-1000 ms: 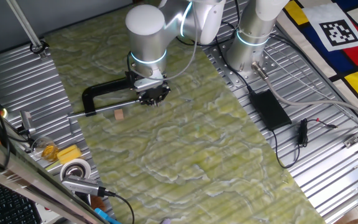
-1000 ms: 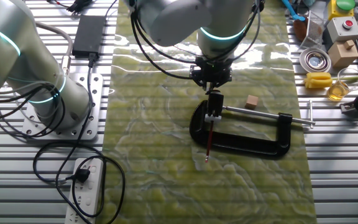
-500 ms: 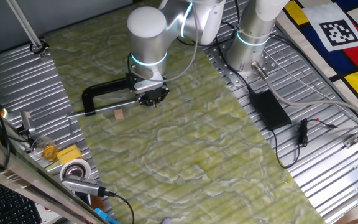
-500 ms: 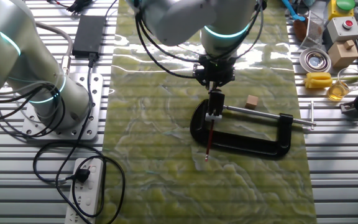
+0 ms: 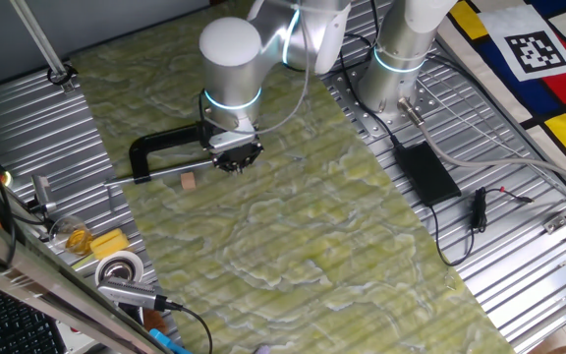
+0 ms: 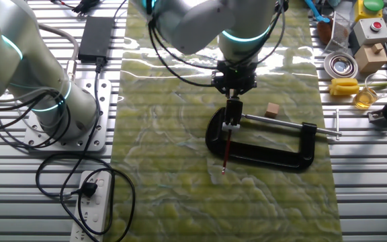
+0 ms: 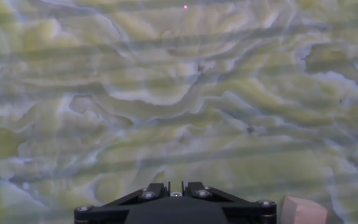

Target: Sharpen the pencil with a pencil sharpener

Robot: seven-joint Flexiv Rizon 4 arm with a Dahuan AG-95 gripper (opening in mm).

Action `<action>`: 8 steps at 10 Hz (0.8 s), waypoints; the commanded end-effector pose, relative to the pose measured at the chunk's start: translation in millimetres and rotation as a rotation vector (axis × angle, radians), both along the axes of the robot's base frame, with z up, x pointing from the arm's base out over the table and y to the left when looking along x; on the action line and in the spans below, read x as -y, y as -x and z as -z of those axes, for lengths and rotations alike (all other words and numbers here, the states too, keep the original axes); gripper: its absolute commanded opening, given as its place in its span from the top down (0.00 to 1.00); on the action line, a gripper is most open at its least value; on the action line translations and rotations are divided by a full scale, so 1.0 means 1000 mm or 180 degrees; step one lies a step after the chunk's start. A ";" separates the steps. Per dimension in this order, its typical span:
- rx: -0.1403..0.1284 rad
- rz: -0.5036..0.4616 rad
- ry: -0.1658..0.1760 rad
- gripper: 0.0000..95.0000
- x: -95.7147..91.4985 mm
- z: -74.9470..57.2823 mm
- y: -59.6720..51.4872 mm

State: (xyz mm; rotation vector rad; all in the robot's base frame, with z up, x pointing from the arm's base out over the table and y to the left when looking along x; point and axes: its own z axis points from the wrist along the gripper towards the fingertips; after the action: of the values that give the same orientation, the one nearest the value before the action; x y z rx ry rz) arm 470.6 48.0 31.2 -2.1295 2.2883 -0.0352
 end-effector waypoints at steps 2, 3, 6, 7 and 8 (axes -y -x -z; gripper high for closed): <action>0.0015 -0.0032 -0.0011 1.00 0.005 0.003 -0.004; 0.0016 -0.0053 -0.0008 1.00 0.006 0.002 -0.007; 0.0010 -0.0094 0.0034 1.00 0.007 -0.004 -0.017; 0.0008 -0.0107 0.0045 1.00 0.010 -0.004 -0.019; 0.0008 -0.0115 0.0035 1.00 0.012 -0.003 -0.021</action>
State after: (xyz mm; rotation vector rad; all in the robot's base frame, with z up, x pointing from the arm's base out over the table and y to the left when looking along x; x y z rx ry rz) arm 495.0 35.1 34.6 -2.1717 2.2491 -0.0522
